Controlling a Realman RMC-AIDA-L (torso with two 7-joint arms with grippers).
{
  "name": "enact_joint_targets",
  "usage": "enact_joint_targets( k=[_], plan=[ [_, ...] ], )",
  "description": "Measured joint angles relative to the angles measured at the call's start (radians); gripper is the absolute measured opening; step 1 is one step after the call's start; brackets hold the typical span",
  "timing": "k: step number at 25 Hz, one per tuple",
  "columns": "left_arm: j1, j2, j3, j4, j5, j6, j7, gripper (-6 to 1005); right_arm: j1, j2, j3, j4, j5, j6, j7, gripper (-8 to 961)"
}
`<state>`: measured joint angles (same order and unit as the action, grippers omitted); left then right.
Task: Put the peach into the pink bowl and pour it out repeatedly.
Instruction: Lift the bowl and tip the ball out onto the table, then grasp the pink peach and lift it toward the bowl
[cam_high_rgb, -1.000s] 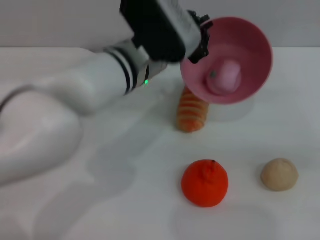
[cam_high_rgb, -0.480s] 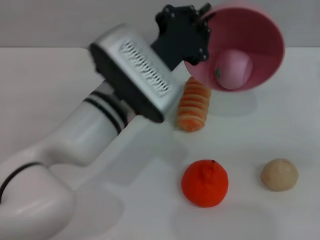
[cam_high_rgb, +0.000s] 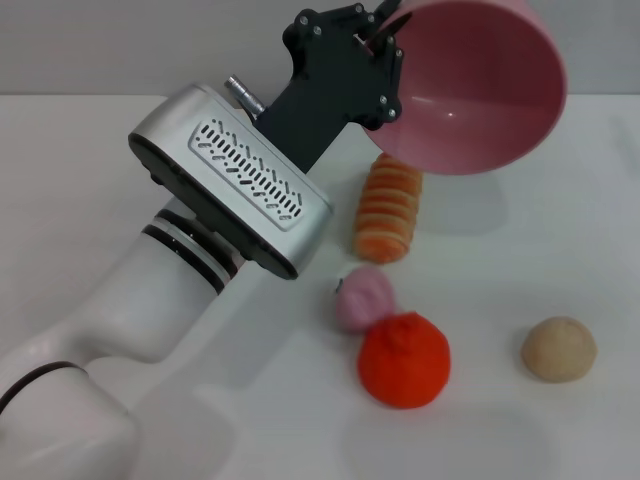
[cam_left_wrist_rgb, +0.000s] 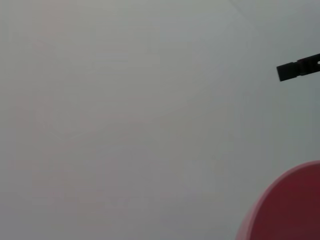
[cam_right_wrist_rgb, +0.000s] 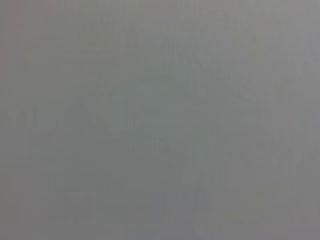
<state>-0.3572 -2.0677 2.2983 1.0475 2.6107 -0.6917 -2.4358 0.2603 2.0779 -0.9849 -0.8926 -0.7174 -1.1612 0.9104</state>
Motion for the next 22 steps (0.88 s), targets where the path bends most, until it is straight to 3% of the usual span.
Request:
enact_joint_targets(
  k=[10, 16, 19, 20, 21, 22],
  plan=[
    [-0.039, 0.002, -0.018, -0.002, 0.000, 0.098, -0.032, 47, 0.016, -0.001, -0.006, 0.008, -0.005, 0.001, -0.004, 517],
    [-0.116, 0.001, -0.191, 0.033, -0.013, 0.380, -0.103, 46, 0.019, -0.003, -0.030, 0.014, -0.011, 0.002, -0.005, 516],
    [-0.116, 0.001, -0.191, 0.033, -0.013, 0.380, -0.103, 45, 0.022, -0.004, -0.037, 0.025, -0.027, 0.004, -0.005, 516],
    [-0.142, 0.002, -0.250, 0.044, -0.025, 0.470, -0.115, 45, 0.024, -0.005, -0.039, 0.030, -0.038, 0.006, -0.005, 516],
    [-0.142, 0.002, -0.250, 0.044, -0.025, 0.470, -0.115, 44, 0.027, -0.005, -0.040, 0.033, -0.052, 0.011, -0.005, 516],
    [-0.241, 0.002, -0.436, 0.053, -0.076, 0.778, -0.130, 44, 0.030, -0.005, -0.042, 0.034, -0.068, 0.018, -0.004, 516]
  ],
)
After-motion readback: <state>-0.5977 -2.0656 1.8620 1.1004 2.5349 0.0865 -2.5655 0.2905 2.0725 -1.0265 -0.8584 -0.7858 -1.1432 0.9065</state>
